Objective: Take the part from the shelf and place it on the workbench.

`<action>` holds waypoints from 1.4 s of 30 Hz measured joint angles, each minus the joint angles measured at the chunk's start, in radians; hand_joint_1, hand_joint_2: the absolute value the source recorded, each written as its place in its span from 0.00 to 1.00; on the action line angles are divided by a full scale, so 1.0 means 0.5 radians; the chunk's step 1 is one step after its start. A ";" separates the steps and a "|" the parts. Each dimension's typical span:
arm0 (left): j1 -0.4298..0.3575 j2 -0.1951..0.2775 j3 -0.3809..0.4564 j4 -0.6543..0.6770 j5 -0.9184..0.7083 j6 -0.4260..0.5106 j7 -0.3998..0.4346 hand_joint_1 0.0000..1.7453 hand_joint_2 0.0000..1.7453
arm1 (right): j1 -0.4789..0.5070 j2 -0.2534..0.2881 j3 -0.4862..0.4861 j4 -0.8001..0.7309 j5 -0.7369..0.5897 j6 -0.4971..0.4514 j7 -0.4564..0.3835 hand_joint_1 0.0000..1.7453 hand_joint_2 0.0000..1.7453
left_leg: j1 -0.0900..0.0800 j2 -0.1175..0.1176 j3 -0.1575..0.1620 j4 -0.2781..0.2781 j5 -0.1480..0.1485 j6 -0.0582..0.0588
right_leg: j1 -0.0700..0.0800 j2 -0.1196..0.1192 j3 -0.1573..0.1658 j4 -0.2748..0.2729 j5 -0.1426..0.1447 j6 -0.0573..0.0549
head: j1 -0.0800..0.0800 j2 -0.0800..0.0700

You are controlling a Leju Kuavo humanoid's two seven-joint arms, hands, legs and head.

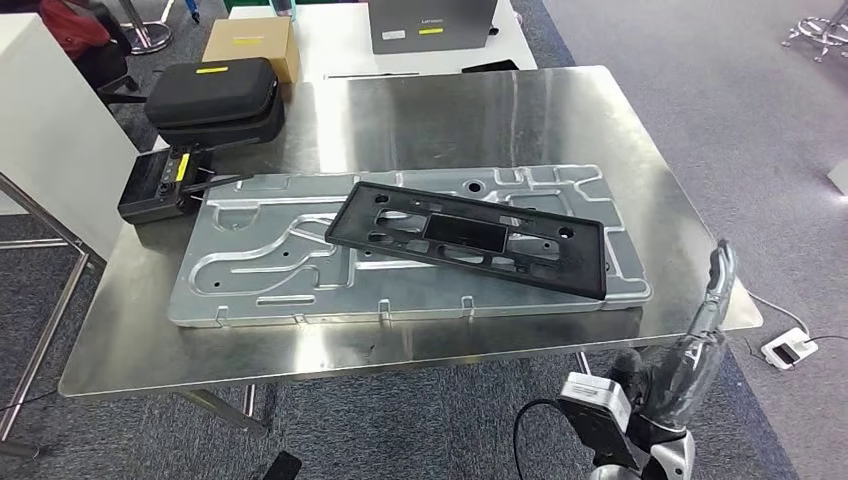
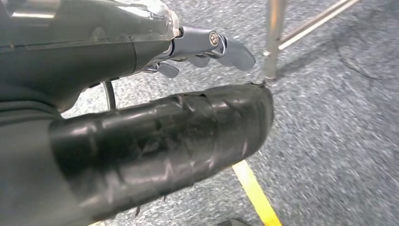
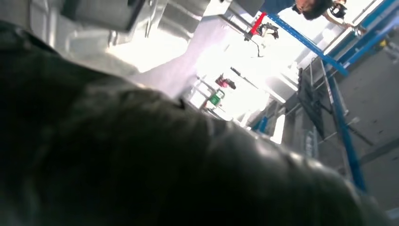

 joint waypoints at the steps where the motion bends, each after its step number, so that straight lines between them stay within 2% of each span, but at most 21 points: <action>1: 0.001 -0.002 0.005 0.000 0.000 0.006 0.001 0.00 0.00 | 0.022 0.016 -0.018 -0.014 -0.059 0.000 -0.031 0.00 0.00 | 0.003 0.002 0.000 -0.009 0.009 0.014 | -0.002 0.000 -0.016 0.041 -0.036 0.009 | 0.001 0.000; 4: 0.000 -0.004 0.019 0.000 0.001 0.016 0.003 0.00 0.00 | 0.077 0.048 -0.061 -0.042 -0.159 0.000 -0.081 0.00 0.00 | 0.003 0.007 -0.016 -0.015 0.026 0.040 | -0.009 0.000 -0.150 0.371 -0.240 0.027 | 0.002 0.000; 6: 0.004 -0.004 0.026 0.000 0.001 0.017 0.006 0.00 0.00 | 0.107 0.056 -0.080 -0.046 -0.198 0.000 -0.094 0.00 0.00 | 0.000 0.010 -0.032 -0.008 0.031 0.042 | -0.011 -0.001 -0.212 0.541 -0.300 0.032 | 0.002 0.000; 7: 0.005 -0.005 0.028 0.000 0.001 0.017 0.007 0.00 0.00 | 0.118 0.059 -0.087 -0.049 -0.210 0.001 -0.097 0.00 0.00 | 0.000 0.010 -0.039 -0.002 0.034 0.041 | -0.011 -0.001 -0.188 0.515 -0.272 0.030 | 0.002 0.000; 9: 0.006 -0.006 0.030 0.000 0.002 0.017 0.007 0.00 0.00 | 0.128 0.065 -0.095 -0.058 -0.235 0.001 -0.104 0.00 0.00 | -0.001 0.008 -0.047 0.011 0.036 0.037 | -0.009 -0.001 -0.039 0.264 -0.156 0.016 | 0.002 0.000; 11: 0.005 -0.009 0.031 0.000 0.004 0.018 0.006 0.00 0.00 | 0.134 0.070 -0.097 -0.072 -0.268 0.001 -0.114 0.00 0.00 | -0.009 0.007 -0.054 0.022 0.040 0.024 | 0.001 -0.001 0.084 0.032 -0.083 0.000 | 0.002 0.000; 15: 0.006 -0.011 0.032 0.000 0.006 0.021 0.006 0.00 0.00 | 0.149 0.074 -0.100 -0.086 -0.307 0.001 -0.127 0.00 0.00 | -0.011 0.005 -0.065 0.027 0.051 -0.019 | 0.003 -0.002 0.091 -0.030 -0.048 -0.029 | 0.001 0.000; 17: 0.006 -0.011 0.033 0.000 0.011 0.022 0.004 0.00 0.00 | 0.154 0.075 -0.100 -0.091 -0.351 0.002 -0.131 0.00 0.00 | -0.008 0.004 -0.102 0.116 -0.035 -0.043 | -0.010 -0.009 0.079 -0.045 -0.021 -0.051 | -0.002 0.000; 19: 0.007 -0.011 0.034 0.000 0.018 0.024 0.002 0.00 0.00 | 0.162 0.075 -0.100 -0.092 -0.406 0.002 -0.134 0.00 0.00 | 0.001 0.005 -0.182 0.341 -0.197 -0.063 | -0.012 -0.016 0.055 -0.045 -0.002 -0.063 | -0.004 0.000; 21: 0.008 -0.011 0.037 0.000 0.022 0.026 0.001 0.00 0.00 | 0.172 0.074 -0.100 -0.092 -0.458 0.002 -0.135 0.00 0.00 | 0.009 0.005 -0.232 0.534 -0.290 -0.076 | -0.012 -0.020 0.026 -0.036 0.012 -0.062 | -0.005 0.000; 22: 0.009 -0.011 0.039 0.000 0.023 0.027 0.000 0.00 0.00 | 0.176 0.073 -0.100 -0.092 -0.480 0.002 -0.135 0.00 0.00 | 0.012 0.006 -0.214 0.541 -0.285 -0.081 | -0.013 -0.021 0.012 -0.029 0.017 -0.059 | -0.005 0.000; 23: 0.009 -0.010 0.041 0.000 0.025 0.029 0.000 0.00 0.00 | 0.181 0.073 -0.100 -0.092 -0.499 0.002 -0.135 0.00 0.00 | 0.016 0.006 -0.155 0.468 -0.244 -0.083 | -0.015 -0.021 -0.001 -0.020 0.020 -0.056 | -0.005 0.000; 26: 0.005 -0.010 0.042 0.000 0.033 0.035 -0.001 0.00 0.00 | 0.190 0.070 -0.100 -0.093 -0.555 0.005 -0.136 0.00 0.00 | 0.017 0.005 0.074 0.090 -0.121 -0.071 | -0.011 -0.020 -0.028 0.011 0.028 -0.035 | -0.004 0.000; 27: 0.005 -0.010 0.043 0.000 0.035 0.037 -0.002 0.00 0.00 | 0.194 0.069 -0.100 -0.093 -0.578 0.010 -0.136 0.00 0.00 | 0.014 0.003 0.102 0.031 -0.111 -0.061 | -0.007 -0.019 -0.035 0.017 0.032 -0.024 | -0.004 0.000; 30: 0.014 -0.010 0.045 0.000 0.038 0.040 -0.005 0.00 0.00 | 0.211 0.061 -0.100 -0.094 -0.629 0.029 -0.136 0.00 0.00 | 0.008 0.003 0.090 0.013 -0.090 -0.021 | -0.010 -0.016 -0.046 0.019 0.048 0.016 | -0.002 0.000; 32: 0.016 -0.011 0.047 0.000 0.039 0.042 -0.005 0.00 0.00 | 0.223 0.052 -0.101 -0.094 -0.645 0.031 -0.136 0.00 0.00 | 0.011 0.010 0.075 -0.001 -0.061 0.014 | -0.016 -0.011 -0.076 0.092 -0.028 0.035 | -0.002 0.000; 35: 0.015 -0.011 0.059 0.000 0.041 0.046 -0.005 0.00 0.00 | 0.249 0.039 -0.111 -0.088 -0.667 0.023 -0.136 0.00 0.00 | 0.005 0.017 0.026 0.001 -0.027 0.043 | -0.016 -0.008 -0.188 0.425 -0.263 0.050 | -0.002 0.000; 36: 0.017 -0.011 0.064 0.000 0.042 0.047 -0.005 0.00 0.00 | 0.260 0.036 -0.116 -0.083 -0.676 0.021 -0.136 0.00 0.00 | 0.001 0.018 0.008 0.006 -0.018 0.045 | -0.016 -0.008 -0.205 0.509 -0.297 0.052 | -0.002 0.000; 38: 0.019 -0.011 0.073 0.000 0.043 0.048 -0.005 0.00 0.00 | 0.277 0.033 -0.128 -0.075 -0.690 0.021 -0.141 0.00 0.00 | -0.006 0.018 -0.025 0.018 -0.002 0.044 | -0.015 -0.008 -0.136 0.471 -0.256 0.044 | -0.002 0.000; 40: 0.020 -0.012 0.078 0.000 0.046 0.049 -0.006 0.00 0.00 | 0.284 0.032 -0.143 -0.072 -0.712 0.024 -0.146 0.00 0.00 | -0.013 0.017 -0.045 0.024 0.013 0.038 | -0.008 -0.008 0.042 0.204 -0.168 0.021 | -0.002 0.000; 42: 0.020 -0.013 0.080 0.000 0.053 0.050 -0.009 0.00 0.00 | 0.294 0.032 -0.169 -0.071 -0.749 0.035 -0.152 0.00 0.00 | -0.018 0.017 -0.054 0.025 0.031 0.022 | 0.006 -0.009 0.158 0.004 -0.124 0.001 | -0.002 0.000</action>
